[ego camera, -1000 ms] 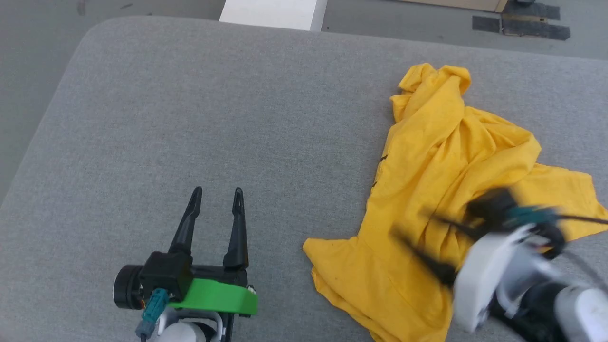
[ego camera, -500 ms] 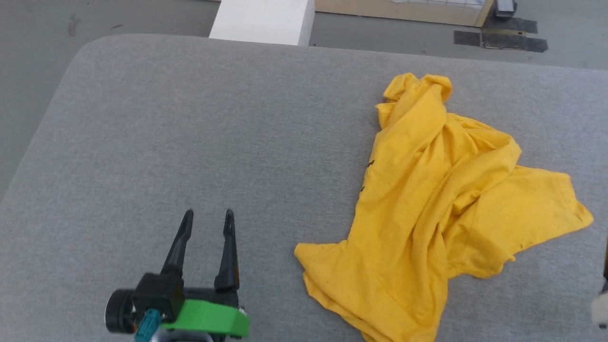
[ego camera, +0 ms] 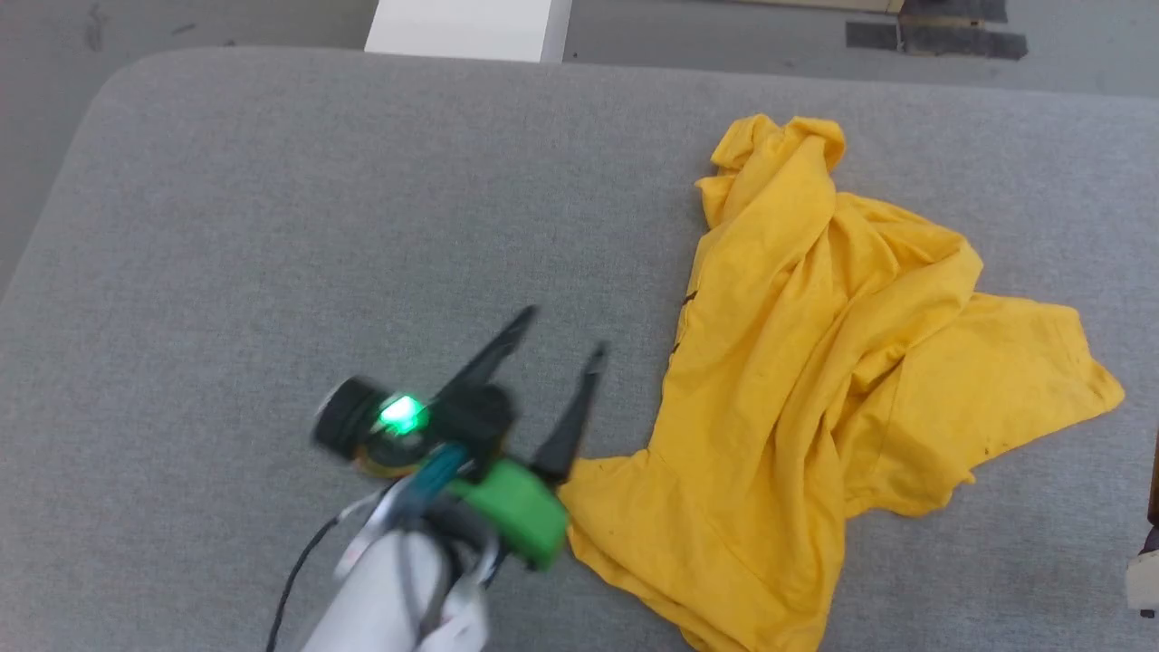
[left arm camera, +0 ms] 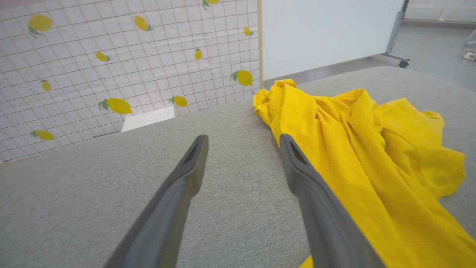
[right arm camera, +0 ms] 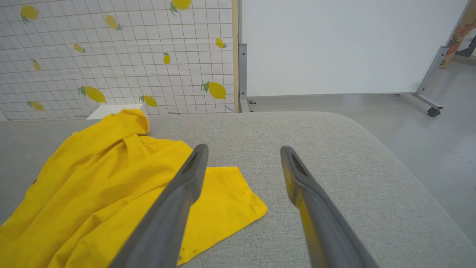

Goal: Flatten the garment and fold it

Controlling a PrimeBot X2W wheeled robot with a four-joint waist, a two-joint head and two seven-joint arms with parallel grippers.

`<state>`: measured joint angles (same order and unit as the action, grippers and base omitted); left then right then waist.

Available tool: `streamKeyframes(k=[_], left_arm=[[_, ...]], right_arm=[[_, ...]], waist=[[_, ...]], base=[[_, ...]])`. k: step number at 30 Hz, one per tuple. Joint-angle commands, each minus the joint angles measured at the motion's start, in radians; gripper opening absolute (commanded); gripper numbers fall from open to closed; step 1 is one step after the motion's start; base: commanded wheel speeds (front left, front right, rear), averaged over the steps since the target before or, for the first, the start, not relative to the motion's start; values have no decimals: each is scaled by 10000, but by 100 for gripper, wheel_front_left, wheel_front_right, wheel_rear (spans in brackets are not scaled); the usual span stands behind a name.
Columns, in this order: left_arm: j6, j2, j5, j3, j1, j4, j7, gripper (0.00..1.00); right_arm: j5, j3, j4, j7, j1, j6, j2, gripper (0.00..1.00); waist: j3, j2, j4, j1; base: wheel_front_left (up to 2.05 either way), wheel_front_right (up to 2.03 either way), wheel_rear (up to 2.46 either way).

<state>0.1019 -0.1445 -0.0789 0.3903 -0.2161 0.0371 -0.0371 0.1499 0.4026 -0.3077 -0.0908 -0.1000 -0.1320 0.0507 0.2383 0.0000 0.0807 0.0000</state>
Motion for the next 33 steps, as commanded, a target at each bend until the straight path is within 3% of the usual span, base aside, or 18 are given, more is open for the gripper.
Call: streamKeyframes(k=[1, 8, 16, 17, 18, 23, 28, 33], left_arm=[[189, -101, -33, 678, -870, -508, 785, 100], [282, -130, -1246, 2626, -2505, -2011, 2831, 100], [285, -307, -2386, 3590, -3239, -3277, 3629, 100], [286, -352, -2370, 3650, -3295, -3409, 3650, 61], [286, -401, -2329, 3685, -3360, -3552, 3621, 0], [27, -499, -2423, 3283, -3673, -3790, 3255, 0], [-538, -943, -2313, 2310, -4832, -3317, 2800, 0], [-744, -1226, -2194, 1753, -5996, -3397, 2672, 0]], right_arm=[[30, -2, -102, -17, 209, 13, -4, 100], [34, -129, -272, -120, 538, 13, -4, 100], [174, -157, -155, -92, 736, 13, -4, 100], [191, -158, -133, -78, 748, 13, -4, 100], [211, -156, -110, -60, 765, 13, -4, 100], [244, -85, -82, -23, 847, 13, -4, 100], [207, -33, -200, -64, 927, 13, -5, 100], [127, -157, -327, -169, 1031, 13, -5, 100]], waist=[[353, 0, 30, 0], [1102, 0, -221, 0], [1717, 0, -580, 0], [1749, 0, -601, 0], [1778, 0, -617, 0], [1832, 0, -603, 0], [1992, 0, -454, 0], [2280, 0, -412, 0]], base=[[0, 0, 0], [0, 0, 0], [0, 0, 0], [0, 0, 0], [0, 0, 0], [0, 0, 0], [0, 0, 0], [0, 0, 0]])
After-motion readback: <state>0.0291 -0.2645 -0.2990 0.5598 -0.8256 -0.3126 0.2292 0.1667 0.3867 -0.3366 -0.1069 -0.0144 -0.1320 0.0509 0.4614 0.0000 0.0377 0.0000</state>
